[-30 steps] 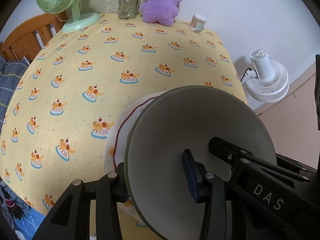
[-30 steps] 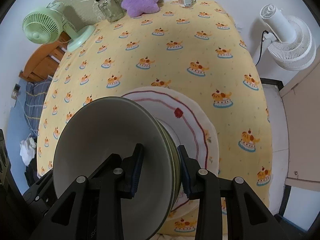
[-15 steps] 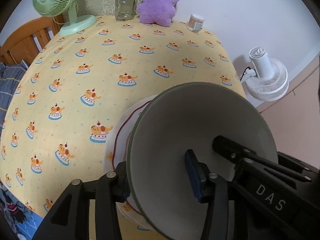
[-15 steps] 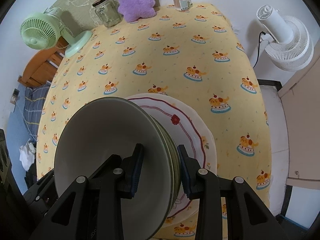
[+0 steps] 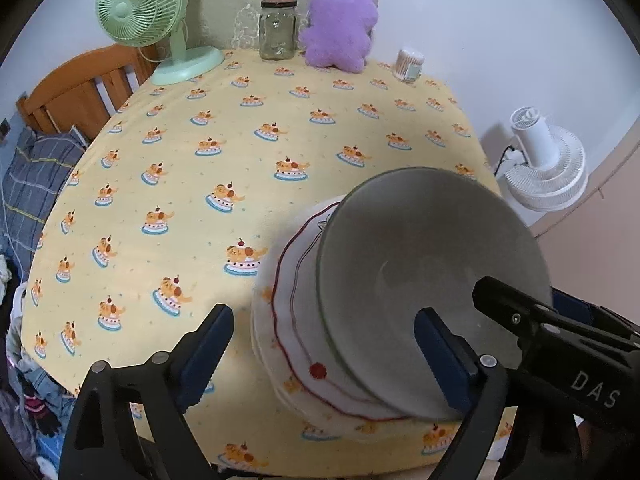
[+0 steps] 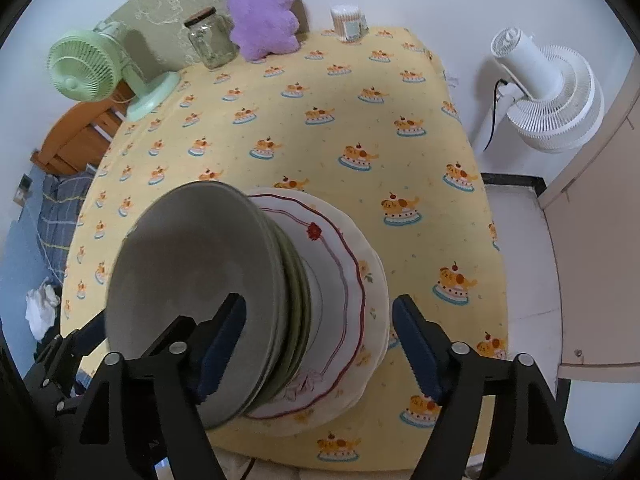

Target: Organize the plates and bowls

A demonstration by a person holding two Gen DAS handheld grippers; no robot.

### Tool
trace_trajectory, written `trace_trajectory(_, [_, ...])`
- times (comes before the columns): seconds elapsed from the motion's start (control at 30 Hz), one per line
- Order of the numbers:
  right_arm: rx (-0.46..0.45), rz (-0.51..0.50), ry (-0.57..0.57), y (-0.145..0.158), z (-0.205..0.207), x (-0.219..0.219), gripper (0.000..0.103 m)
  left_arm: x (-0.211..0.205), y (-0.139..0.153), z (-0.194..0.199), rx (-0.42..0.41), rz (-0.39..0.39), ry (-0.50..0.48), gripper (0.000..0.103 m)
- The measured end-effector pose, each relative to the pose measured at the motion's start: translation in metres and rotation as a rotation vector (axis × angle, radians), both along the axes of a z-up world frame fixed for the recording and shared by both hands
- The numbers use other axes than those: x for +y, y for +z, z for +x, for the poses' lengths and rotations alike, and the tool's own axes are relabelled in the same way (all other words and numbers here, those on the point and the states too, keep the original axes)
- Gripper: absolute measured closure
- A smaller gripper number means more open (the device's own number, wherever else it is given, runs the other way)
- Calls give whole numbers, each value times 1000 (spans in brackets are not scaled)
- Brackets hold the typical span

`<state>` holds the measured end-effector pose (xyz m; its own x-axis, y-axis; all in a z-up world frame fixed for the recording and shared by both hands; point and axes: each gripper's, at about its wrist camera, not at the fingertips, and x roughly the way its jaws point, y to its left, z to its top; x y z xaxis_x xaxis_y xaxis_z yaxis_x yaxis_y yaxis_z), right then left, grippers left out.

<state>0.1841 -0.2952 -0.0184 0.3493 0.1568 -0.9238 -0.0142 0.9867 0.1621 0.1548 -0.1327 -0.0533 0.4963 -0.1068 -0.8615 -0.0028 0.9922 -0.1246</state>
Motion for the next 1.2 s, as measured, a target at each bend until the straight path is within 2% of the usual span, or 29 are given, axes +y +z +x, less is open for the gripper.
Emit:
trace_trajectory(0.27, [-137, -46, -85, 40, -27, 28, 23, 28, 32, -12, -112, -3, -87, 9])
trace_trajectory(0.5, [-229, -86, -182, 53, -55, 76, 23, 82, 44, -28, -210, 15, -173, 9])
trace_trajectory(0.7, [-285, -107, -231, 49, -77, 121, 23, 135, 40, -39, -291, 57, -221, 9])
trace_trajectory(0.87, [-325, -113, -210, 40, -93, 152, 23, 167, 31, -49, -321, 75, -220, 9])
trace_trajectory(1.0, [-383, -112, -188, 30, -103, 167, 23, 185, 21, -59, -363, 73, -189, 9])
trace_trajectory(1.2, [-421, -115, -150, 11, -113, 183, 23, 196, 4, -77, -403, 82, -131, 9])
